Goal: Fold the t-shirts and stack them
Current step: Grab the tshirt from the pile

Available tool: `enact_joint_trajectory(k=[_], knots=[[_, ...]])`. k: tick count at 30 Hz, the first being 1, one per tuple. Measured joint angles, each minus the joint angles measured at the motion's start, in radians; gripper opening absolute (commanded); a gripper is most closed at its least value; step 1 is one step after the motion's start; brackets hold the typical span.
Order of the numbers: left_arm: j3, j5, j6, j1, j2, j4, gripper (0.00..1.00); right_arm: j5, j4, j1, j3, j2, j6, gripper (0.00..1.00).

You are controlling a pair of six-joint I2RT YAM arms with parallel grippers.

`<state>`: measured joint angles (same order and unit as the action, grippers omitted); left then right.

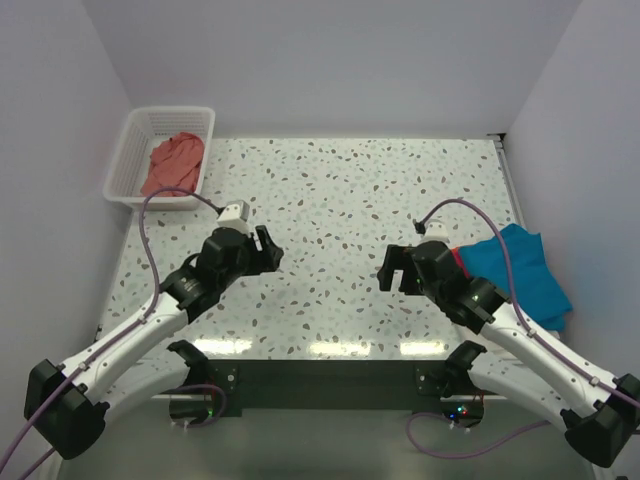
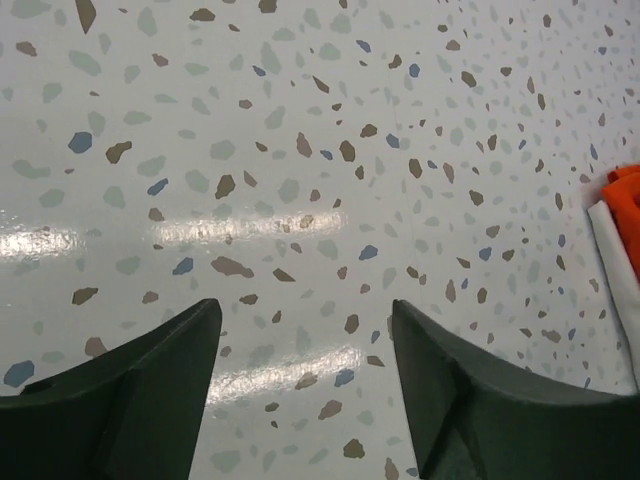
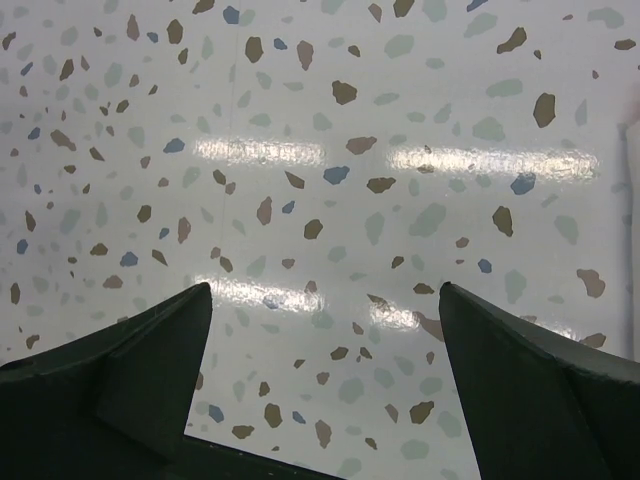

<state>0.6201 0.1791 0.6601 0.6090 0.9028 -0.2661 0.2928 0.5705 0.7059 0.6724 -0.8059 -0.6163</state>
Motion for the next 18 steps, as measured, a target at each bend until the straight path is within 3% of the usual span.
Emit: enact_joint_trajectory(k=[3,6,10,18], knots=[[0.040,0.035,0.002,0.000,0.000,-0.015,1.00,0.000,0.002,0.000,0.000,0.010,0.000,0.99],[0.119,0.135,0.017,0.000,0.032,-0.047,1.00,-0.002,0.002,0.000,0.000,0.008,0.000,0.99],[0.363,0.334,0.000,-0.060,0.211,-0.069,1.00,-0.008,0.002,0.000,0.000,0.005,0.000,0.99],[0.883,0.385,-0.003,-0.524,0.697,-0.073,0.99,-0.022,0.005,0.000,0.000,0.002,0.001,0.99]])
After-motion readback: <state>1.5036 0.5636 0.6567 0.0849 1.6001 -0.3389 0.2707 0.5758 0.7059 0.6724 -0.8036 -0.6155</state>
